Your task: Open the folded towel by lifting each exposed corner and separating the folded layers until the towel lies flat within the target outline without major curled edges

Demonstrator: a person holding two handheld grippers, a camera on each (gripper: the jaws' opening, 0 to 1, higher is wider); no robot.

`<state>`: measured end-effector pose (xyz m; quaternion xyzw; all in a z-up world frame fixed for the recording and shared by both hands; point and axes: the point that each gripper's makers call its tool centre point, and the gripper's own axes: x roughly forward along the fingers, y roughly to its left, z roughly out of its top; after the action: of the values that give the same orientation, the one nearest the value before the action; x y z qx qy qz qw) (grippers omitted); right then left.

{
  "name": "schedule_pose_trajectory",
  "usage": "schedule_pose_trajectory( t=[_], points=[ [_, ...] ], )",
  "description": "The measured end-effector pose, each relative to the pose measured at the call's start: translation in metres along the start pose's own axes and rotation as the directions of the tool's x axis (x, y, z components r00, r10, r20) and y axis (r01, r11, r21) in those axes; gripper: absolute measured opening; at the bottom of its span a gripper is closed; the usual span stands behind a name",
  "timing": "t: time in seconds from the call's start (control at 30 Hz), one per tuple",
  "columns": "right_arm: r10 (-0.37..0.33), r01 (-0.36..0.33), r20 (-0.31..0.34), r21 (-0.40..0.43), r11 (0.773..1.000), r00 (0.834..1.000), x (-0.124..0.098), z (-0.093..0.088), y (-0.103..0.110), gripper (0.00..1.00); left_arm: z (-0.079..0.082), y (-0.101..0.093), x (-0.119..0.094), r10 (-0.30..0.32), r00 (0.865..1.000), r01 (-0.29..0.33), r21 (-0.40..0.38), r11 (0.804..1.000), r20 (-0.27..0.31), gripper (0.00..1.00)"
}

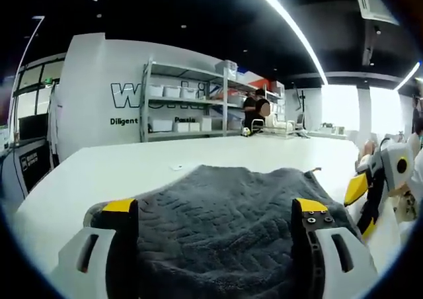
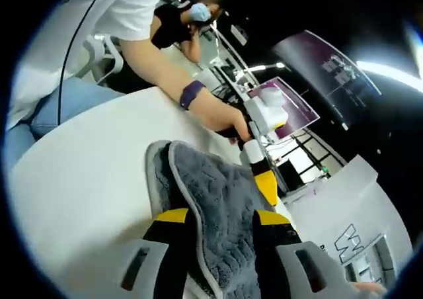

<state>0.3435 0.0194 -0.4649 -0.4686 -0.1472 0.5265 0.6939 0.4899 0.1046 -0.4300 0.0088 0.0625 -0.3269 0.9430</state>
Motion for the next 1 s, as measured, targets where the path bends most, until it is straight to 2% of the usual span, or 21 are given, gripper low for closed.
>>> schedule_pose_trajectory(
  t=[0.43,0.53,0.7,1.0],
  points=[
    [0.032,-0.032,-0.003,-0.17,0.985,0.999,0.0,0.009,0.015,0.01,-0.002,0.001,0.0,0.006,1.0,-0.006,-0.001,1.0,-0.009,0.95],
    [0.039,-0.041,-0.013,-0.188,0.981,0.999,0.001,0.008,0.017,0.0,-0.002,0.001,0.0,0.005,1.0,-0.005,-0.002,1.0,-0.009,0.94],
    [0.04,-0.044,-0.028,-0.173,0.984,0.999,0.003,0.0,0.015,0.0,-0.002,0.003,0.0,0.007,1.0,-0.007,-0.001,1.0,-0.008,0.94],
    [-0.033,0.024,-0.057,-0.157,0.987,0.998,0.001,-0.011,-0.005,0.0,-0.003,0.002,0.0,0.009,1.0,-0.009,0.002,1.0,-0.013,0.94]
  ],
)
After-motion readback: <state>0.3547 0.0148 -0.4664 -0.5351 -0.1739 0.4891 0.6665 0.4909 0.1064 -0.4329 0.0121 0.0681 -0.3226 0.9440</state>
